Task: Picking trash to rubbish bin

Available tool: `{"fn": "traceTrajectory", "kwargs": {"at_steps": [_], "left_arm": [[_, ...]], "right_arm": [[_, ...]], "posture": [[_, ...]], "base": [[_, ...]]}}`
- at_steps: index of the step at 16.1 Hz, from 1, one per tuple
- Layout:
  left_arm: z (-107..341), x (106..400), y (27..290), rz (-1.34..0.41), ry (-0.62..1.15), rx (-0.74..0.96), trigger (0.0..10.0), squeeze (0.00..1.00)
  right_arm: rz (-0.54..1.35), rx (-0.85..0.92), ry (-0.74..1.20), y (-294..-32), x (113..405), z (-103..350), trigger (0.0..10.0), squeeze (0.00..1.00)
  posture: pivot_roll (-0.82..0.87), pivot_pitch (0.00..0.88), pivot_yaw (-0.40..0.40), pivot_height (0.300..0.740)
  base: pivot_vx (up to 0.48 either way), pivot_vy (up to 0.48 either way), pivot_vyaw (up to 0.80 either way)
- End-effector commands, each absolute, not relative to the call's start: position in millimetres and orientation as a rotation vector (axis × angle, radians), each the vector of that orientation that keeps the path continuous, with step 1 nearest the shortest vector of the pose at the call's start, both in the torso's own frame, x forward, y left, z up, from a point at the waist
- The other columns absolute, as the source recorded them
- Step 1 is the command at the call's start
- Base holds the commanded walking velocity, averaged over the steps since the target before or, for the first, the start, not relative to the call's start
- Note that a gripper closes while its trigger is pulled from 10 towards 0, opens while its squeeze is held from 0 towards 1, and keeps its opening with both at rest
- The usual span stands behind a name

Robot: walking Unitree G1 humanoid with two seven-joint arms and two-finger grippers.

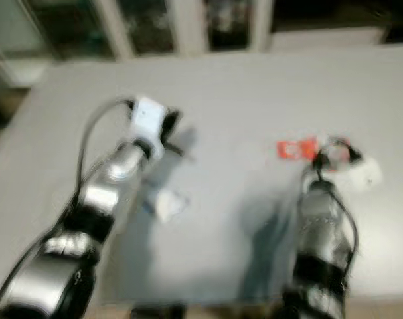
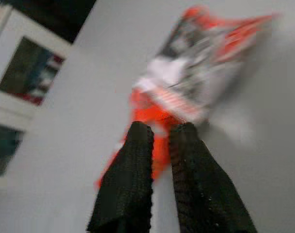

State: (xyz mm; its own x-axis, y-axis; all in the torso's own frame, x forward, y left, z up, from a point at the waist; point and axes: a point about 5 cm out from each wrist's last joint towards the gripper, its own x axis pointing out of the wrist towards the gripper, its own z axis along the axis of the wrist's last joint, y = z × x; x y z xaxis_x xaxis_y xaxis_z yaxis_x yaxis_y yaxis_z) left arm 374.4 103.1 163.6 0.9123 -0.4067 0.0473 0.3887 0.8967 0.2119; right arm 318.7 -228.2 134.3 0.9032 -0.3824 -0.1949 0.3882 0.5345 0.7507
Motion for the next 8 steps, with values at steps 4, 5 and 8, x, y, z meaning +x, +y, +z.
{"fn": "traceTrajectory", "kwargs": {"at_steps": [4,5,8], "left_arm": [[167.2,374.1,102.0,-0.419,-0.099,0.201,10.0,0.00],[167.2,373.8,102.2,-0.420,-0.099,0.202,10.0,0.00],[167.6,374.0,102.9,-0.418,-0.100,0.205,10.0,0.00]], "right_arm": [[-0.520,0.927,0.148,-223.2,308.3,99.2,0.0,0.00],[-0.530,0.903,0.159,-223.9,307.8,98.8,2.0,0.00],[-0.558,0.815,0.185,-224.2,307.1,98.2,10.0,0.00]], "posture": [[0.18,0.197,0.089,0.740],[0.18,0.197,0.089,0.740],[0.18,0.195,0.089,0.740]], "base": [[0.000,0.000,0.00],[0.000,0.000,0.00],[0.000,0.000,0.00]]}}
